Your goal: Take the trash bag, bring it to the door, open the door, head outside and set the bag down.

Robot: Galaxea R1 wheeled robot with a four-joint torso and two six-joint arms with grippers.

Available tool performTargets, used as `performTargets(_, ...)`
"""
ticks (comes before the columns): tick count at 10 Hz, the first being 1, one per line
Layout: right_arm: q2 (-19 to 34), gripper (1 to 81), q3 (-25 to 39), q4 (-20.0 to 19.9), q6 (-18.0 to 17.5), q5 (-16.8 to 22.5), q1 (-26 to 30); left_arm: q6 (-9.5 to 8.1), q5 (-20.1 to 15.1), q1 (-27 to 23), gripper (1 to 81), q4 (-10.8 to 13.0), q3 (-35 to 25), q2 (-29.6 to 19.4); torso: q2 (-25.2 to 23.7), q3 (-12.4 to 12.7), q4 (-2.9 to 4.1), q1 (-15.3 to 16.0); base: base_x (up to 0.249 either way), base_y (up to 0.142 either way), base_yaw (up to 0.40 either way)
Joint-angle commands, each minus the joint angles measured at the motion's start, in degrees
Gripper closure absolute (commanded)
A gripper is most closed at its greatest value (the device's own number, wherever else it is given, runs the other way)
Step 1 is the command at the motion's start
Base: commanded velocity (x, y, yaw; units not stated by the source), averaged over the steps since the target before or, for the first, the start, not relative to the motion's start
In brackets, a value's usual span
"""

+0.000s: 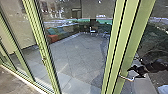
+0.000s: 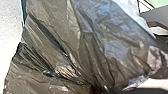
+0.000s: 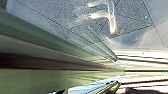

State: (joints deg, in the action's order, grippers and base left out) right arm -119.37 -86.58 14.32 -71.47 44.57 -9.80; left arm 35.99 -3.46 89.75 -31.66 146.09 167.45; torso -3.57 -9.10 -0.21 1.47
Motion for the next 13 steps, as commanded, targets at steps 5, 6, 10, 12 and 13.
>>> performTargets(5,2.27,1.0,-3.68,8.35,5.2,0.25,13.61,0.31,-5.5,-1.37,81.1,0.02,-0.37,-0.18,-0.05,4.22,0.0,-0.09,0.0,0.0,0.0)
performTargets(6,2.09,1.0,-3.68,8.26,6.17,0.96,14.67,0.31,-5.5,-1.37,81.1,0.02,-0.37,-0.18,-0.05,4.7,0.0,-0.11,0.0,0.0,0.0)
performTargets(10,-0.72,1.0,-4.73,16.91,12.93,13.32,19.15,0.31,-5.5,-1.29,81.1,-0.07,-0.37,-0.36,-0.11,4.65,0.0,-0.22,0.0,0.0,0.0)
performTargets(12,-0.11,1.0,-4.81,21.69,14.77,14.58,19.06,0.31,-5.5,-1.37,81.1,-0.07,-0.37,-0.36,-0.11,4.65,0.0,-0.24,0.0,0.0,0.0)
performTargets(13,-0.37,1.0,-6.03,22.15,16.42,14.41,18.98,0.31,-5.5,-1.37,81.1,-0.24,-0.37,-0.53,-0.13,4.68,0.0,-0.24,0.0,0.0,0.0)
